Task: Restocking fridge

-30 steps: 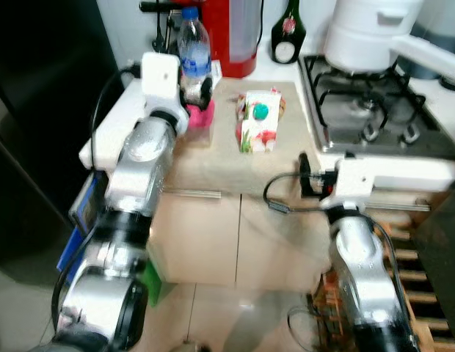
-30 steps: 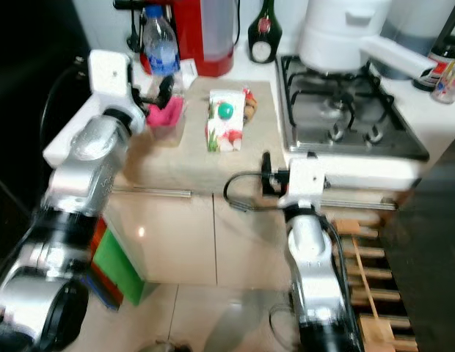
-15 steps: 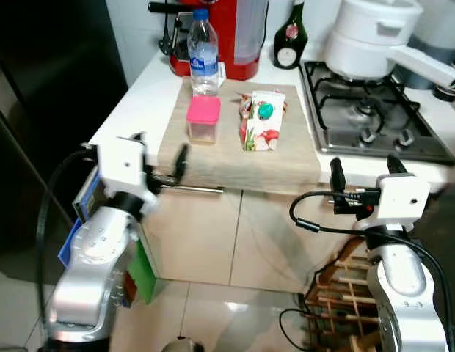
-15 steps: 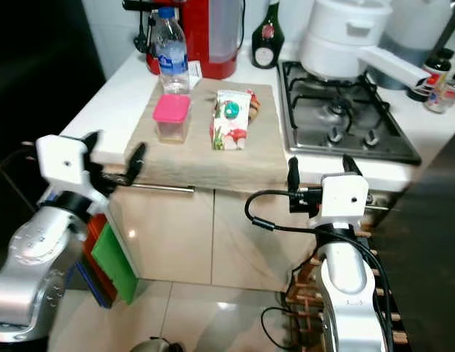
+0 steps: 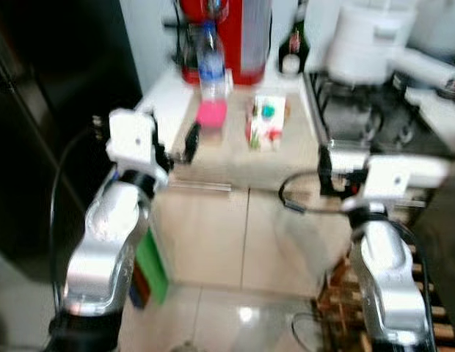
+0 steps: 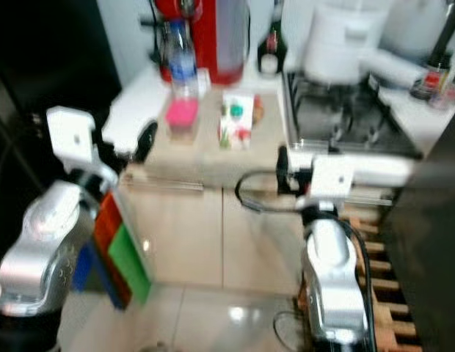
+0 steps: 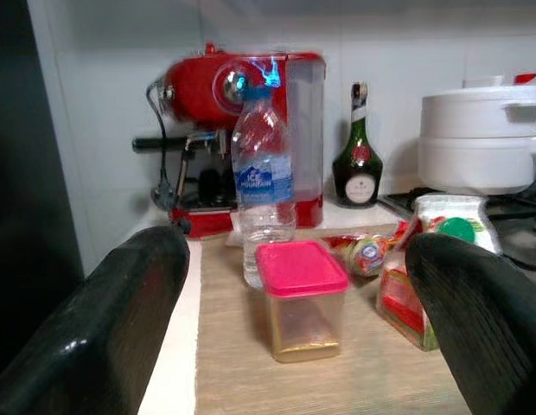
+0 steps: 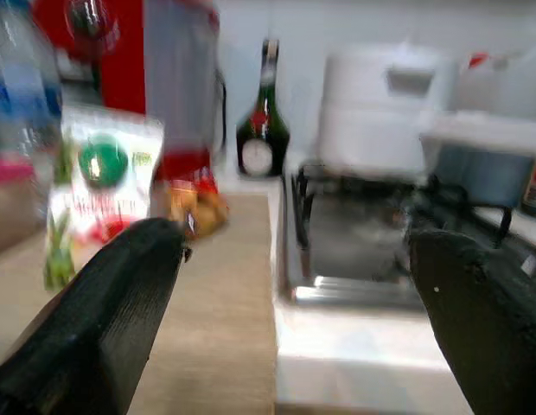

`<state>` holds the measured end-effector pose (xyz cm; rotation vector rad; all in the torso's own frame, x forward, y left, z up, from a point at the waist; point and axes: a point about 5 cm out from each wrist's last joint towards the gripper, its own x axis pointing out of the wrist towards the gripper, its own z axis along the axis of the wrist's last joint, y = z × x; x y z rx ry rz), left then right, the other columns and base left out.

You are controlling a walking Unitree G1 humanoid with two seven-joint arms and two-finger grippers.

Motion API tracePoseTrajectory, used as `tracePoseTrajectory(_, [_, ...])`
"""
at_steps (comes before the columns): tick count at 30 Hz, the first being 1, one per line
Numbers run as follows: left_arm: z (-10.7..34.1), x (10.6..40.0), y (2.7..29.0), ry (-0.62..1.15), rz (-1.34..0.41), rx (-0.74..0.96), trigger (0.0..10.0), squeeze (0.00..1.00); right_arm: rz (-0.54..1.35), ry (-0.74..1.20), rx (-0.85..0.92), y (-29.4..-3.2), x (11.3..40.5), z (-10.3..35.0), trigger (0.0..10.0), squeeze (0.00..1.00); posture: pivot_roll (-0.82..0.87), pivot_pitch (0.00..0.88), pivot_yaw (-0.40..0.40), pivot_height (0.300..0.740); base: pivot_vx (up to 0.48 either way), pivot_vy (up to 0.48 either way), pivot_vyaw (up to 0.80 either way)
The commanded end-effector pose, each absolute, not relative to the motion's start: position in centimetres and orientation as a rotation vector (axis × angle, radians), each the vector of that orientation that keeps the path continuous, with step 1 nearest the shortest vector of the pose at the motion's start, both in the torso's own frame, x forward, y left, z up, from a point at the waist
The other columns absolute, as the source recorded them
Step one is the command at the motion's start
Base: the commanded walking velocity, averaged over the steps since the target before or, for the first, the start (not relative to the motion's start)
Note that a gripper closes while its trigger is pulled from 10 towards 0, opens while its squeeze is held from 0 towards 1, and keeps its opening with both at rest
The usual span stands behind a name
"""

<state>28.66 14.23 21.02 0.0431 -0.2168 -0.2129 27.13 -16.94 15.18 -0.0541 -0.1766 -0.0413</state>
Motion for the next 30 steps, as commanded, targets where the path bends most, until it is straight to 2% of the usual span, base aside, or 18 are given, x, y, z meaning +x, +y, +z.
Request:
tracePoseTrajectory(1, [21.3, 29.1, 14.7, -0.218, -0.182, 0.052, 10.0, 0.0, -0.021, -0.21, -0.041, -16.4, 27.9, 16.1, 10.0, 0.09, 0.02, 0.0, 0.033, 0.74, 0.469, 0.0, 0.0])
tracePoseTrajectory(10, [23.2, 29.8, 13.0, -0.302, -0.311, 0.034, 10.0, 0.0, 0.011, -0.231, -0.039, -15.7, 28.3, 16.4, 10.0, 0.09, 0.03, 0.0, 0.023, 0.74, 0.475, 0.0, 0.0])
tracePoseTrajectory(13, [24.1, 30.6, 12.4, -0.322, -0.336, 0.089, 10.0, 0.0, 0.009, -0.243, -0.041, -15.6, 28.4, 16.5, 10.0, 0.1, 0.02, 0.0, 0.034, 0.74, 0.48, 0.0, 0.0])
tracePoseTrajectory(16, [24.5, 31.2, 12.4, -0.32, -0.301, 0.129, 10.0, 0.0, -0.001, -0.244, -0.047, -15.7, 28.4, 16.5, 10.0, 0.1, 0.01, 0.0, 0.041, 0.74, 0.0, 0.0, 0.0])
tracePoseTrajectory(18, [24.7, 31.8, 13.0, -0.292, -0.247, 0.093, 10.0, 0.0, -0.015, -0.243, -0.046, -15.9, 28.2, 16.5, 10.0, 0.11, 0.0, 0.0, 0.05, 0.74, 0.0, 0.0, 0.0])
tracePoseTrajectory(22, [24.9, 32.0, 13.1, -0.258, -0.246, 0.045, 10.0, 0.0, -0.021, -0.243, -0.047, -15.9, 28.1, 16.4, 10.0, 0.1, 0.0, 0.0, 0.051, 0.74, 0.0, 0.0, 0.0])
tracePoseTrajectory(30, [23.9, 32.1, 12.9, -0.126, -0.235, -0.066, 10.0, 0.0, 0.005, -0.21, -0.073, -15.8, 27.7, 15.8, 10.0, 0.1, 0.0, 0.0, 0.006, 0.74, 0.0, 0.0, 0.0])
